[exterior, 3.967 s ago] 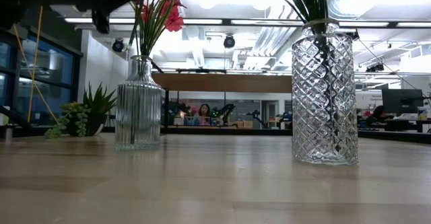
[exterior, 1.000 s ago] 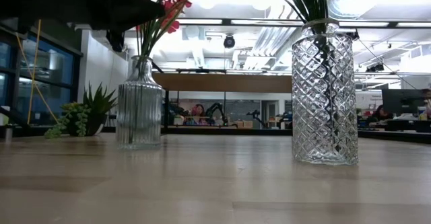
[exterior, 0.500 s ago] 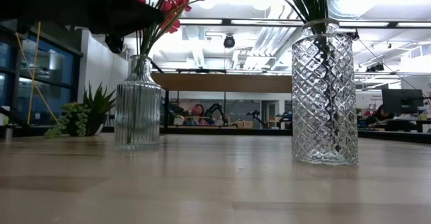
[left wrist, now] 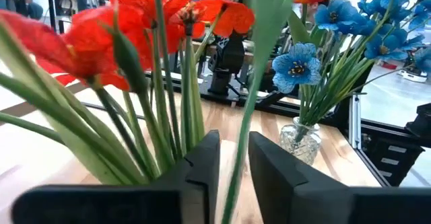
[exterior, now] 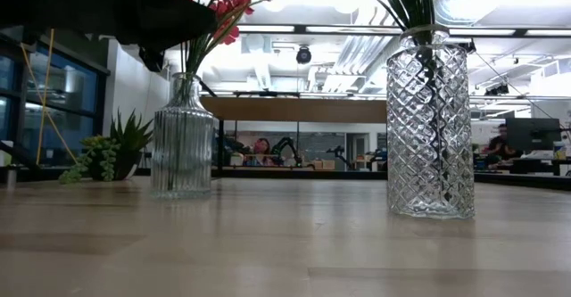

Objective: Pick and place flowers into a vace then onto a shelf
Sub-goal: Put the dark red flower into the left transparent vase

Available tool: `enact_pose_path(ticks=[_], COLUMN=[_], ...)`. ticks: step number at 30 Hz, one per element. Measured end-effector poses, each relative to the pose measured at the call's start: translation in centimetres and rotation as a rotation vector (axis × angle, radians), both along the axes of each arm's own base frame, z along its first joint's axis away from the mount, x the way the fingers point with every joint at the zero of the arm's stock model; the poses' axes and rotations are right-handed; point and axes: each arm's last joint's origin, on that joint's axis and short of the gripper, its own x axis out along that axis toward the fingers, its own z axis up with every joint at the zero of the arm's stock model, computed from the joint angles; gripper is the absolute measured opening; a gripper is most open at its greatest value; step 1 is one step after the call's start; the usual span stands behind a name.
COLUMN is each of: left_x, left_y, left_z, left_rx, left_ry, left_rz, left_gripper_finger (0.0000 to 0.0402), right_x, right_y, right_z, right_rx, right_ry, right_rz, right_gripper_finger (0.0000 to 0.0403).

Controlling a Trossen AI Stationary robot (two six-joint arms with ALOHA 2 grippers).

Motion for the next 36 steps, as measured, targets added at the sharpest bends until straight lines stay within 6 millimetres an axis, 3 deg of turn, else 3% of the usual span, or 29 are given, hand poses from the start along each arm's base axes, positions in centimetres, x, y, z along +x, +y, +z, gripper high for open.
enact_pose_path(ticks=[10, 36], left_x=[0.01, 0.01], left_y=[-0.03, -0.32], left_z=[0.01, 0.43], left_rx=[0.0, -0.014], left_ry=[0.0, -0.043], left_rz=[-0.008, -0.113], left_gripper_finger=[0.0149, 0.0137], right_x=[-0.01, 0.0], right_y=[0.0, 0.0], right_z=[0.01, 0.0], right_rx=[0.0, 0.0], right_ry=[0.0, 0.0], right_rz=[0.0, 0.0], right_gripper_finger=[0.0152, 0.0152])
